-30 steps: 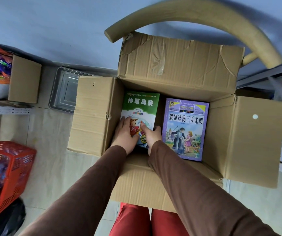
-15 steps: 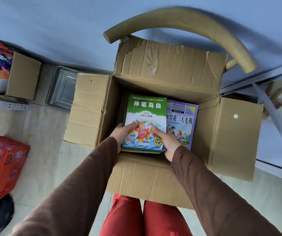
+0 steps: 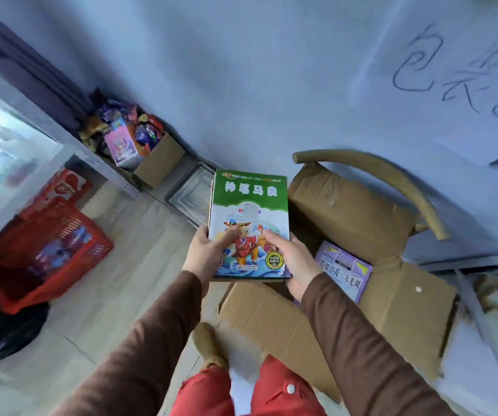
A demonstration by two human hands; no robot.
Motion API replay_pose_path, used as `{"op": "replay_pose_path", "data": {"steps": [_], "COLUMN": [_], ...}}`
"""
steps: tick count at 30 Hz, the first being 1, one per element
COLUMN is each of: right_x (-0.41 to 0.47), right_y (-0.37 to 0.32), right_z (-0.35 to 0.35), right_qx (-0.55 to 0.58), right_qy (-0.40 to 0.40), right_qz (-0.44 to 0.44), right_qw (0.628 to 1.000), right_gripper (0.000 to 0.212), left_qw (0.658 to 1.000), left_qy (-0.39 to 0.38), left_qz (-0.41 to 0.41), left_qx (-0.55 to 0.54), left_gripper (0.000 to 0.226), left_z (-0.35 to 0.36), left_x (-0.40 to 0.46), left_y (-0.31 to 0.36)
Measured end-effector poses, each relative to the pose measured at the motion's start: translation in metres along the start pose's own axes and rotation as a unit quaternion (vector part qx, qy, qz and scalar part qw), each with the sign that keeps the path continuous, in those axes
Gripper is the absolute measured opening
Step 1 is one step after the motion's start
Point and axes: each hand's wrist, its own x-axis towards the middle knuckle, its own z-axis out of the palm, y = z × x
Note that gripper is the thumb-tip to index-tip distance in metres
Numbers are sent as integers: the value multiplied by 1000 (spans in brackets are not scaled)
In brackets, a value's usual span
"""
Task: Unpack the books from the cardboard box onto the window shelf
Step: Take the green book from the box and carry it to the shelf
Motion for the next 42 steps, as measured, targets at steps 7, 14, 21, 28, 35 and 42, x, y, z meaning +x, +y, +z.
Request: {"op": "replay_pose_path", "data": {"steps": [7,14,21,28,35,42], "right_x": [-56,-93,-113,-100,-75,-50], "right_y": [-1,54,74,59,35,27], "right_z": [195,393,552,687,819,938], "right_qx": [-122,-198,-251,-250,-256,-269], "right_qy": [-133,-209,-287,-397,-469,-541], "right_qz": [-19,-66,-126,-173,-184,-234], "right_qw": [983,955,916,866,825,762], "right_gripper": [31,49,72,47,41,36], "left_qw": [984,956,917,873,837,811], "left_qy": [110,169,212,276,325,351], "left_qz": [100,180,254,325,378,440], "left_qx": [-96,-158,-224,-236,-227,-163], "left_gripper": [56,52,36,53,49,45], "left_z": [-173,-361,-494,-593,-682,-779], "left_x": [-76,-139,-180,-177,-163,-157], "left_y": [51,77,116,180,253,308]}}
